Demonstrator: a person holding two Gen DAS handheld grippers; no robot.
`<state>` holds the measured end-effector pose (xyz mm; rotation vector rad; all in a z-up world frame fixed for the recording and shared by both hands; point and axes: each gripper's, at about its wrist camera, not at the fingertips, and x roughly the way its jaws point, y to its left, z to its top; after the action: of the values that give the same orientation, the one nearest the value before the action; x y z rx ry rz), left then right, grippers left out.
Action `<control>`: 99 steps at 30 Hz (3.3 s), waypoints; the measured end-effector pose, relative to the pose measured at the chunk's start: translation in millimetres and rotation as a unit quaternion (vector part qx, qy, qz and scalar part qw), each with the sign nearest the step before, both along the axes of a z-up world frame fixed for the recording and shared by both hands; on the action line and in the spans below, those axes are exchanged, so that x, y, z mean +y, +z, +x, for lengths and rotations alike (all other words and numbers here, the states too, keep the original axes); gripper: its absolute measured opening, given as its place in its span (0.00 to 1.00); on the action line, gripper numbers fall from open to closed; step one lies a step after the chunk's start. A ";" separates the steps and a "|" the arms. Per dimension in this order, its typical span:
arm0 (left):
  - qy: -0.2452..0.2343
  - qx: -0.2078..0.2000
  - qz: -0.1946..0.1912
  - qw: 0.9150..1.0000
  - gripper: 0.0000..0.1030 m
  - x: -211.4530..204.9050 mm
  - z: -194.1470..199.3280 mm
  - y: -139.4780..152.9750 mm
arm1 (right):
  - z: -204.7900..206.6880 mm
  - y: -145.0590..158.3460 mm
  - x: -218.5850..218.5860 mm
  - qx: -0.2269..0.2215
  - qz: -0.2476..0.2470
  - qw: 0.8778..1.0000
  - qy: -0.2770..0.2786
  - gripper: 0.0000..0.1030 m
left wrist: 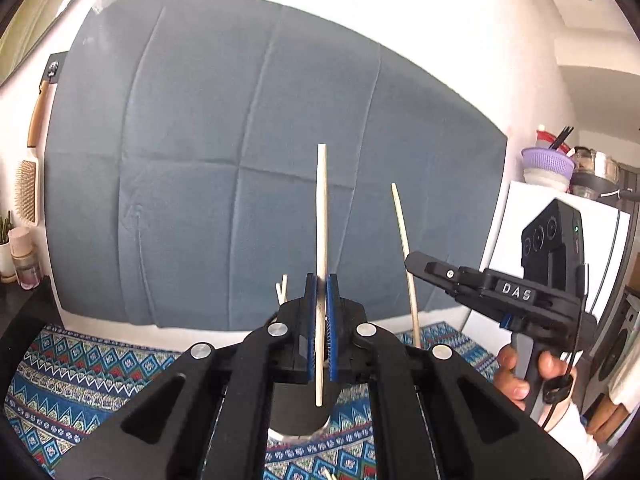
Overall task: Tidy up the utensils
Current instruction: 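Lower the sticks into the black holder and open both tools, then move both tools back down to the last sticks on the cloth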
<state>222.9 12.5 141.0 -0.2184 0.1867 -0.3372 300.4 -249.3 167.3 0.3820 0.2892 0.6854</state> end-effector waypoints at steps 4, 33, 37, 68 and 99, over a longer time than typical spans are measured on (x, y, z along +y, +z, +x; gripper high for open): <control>0.010 -0.064 -0.021 0.998 0.05 2.4 -1.6 5.7 | 15.6 -0.9 -2.5 -0.029 0.045 0.999 -0.004 0.05; 0.069 -0.030 -0.008 0.997 0.05 -20.2 74.5 -73.3 | 51.6 -64.8 38.9 -0.102 -0.079 0.987 -0.101 0.06; 0.067 -0.021 0.003 0.998 0.05 -20.5 74.8 -77.3 | 51.6 -68.2 37.9 -0.097 -0.082 0.987 -0.102 0.08; 0.102 -0.008 0.065 0.993 0.95 9.6 22.4 -38.4 | 36.3 -27.1 -50.5 0.024 0.015 0.988 -0.151 0.92; 0.089 0.145 0.103 0.980 0.95 14.5 -21.1 -121.3 | -27.9 -206.2 43.9 0.389 -0.364 0.846 0.019 0.92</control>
<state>201.9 27.0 19.7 -0.0775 0.4850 -0.1037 272.5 -205.4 -38.9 -0.1063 1.2959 0.3797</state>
